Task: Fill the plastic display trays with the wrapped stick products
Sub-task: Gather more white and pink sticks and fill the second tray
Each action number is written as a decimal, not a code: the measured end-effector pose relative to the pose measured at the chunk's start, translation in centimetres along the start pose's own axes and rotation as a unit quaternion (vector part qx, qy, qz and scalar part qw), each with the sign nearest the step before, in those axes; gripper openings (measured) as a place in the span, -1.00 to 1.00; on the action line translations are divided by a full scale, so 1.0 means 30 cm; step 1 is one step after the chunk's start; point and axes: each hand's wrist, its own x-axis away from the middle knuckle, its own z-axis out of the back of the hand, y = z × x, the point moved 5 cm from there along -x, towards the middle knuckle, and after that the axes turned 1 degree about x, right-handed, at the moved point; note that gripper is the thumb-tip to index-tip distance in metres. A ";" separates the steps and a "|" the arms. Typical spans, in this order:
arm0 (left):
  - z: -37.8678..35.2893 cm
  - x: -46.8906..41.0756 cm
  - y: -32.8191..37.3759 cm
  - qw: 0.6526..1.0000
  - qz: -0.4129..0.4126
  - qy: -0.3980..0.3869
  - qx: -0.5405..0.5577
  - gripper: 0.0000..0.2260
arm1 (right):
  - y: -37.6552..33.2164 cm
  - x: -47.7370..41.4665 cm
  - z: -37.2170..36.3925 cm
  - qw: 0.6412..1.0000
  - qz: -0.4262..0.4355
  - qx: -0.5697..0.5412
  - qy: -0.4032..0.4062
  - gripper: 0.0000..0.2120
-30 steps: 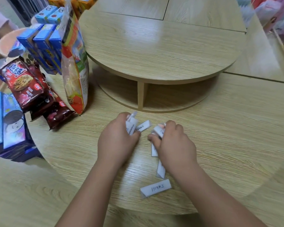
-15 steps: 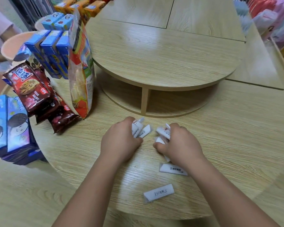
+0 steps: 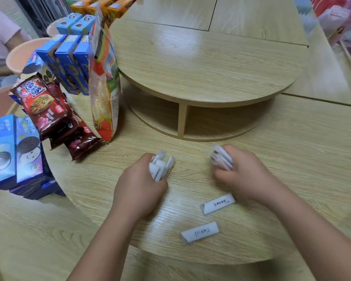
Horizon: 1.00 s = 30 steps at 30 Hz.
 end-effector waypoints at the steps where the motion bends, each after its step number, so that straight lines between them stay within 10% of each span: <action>1: 0.000 0.003 0.003 1.000 -0.003 -0.006 -0.004 -0.75 | 0.003 0.018 0.025 1.000 0.023 0.004 -0.012 -0.84; 8: 0.021 0.106 -0.033 0.982 0.065 -0.025 0.178 -0.70 | -0.013 0.158 -0.062 0.960 0.179 0.149 -0.154 -0.82; 16: -0.021 0.232 -0.105 0.834 0.216 -0.041 0.507 -0.63 | 0.003 0.182 -0.089 0.954 0.213 0.178 -0.111 -0.67; 24: -0.032 0.250 -0.080 0.902 0.158 -0.051 0.398 -0.60 | -0.068 0.272 -0.157 0.962 0.220 0.040 -0.154 -0.57; 30: -0.046 0.262 -0.061 0.891 0.163 -0.084 0.416 -0.62 | -0.047 0.278 -0.202 0.953 0.243 0.103 -0.151 -0.58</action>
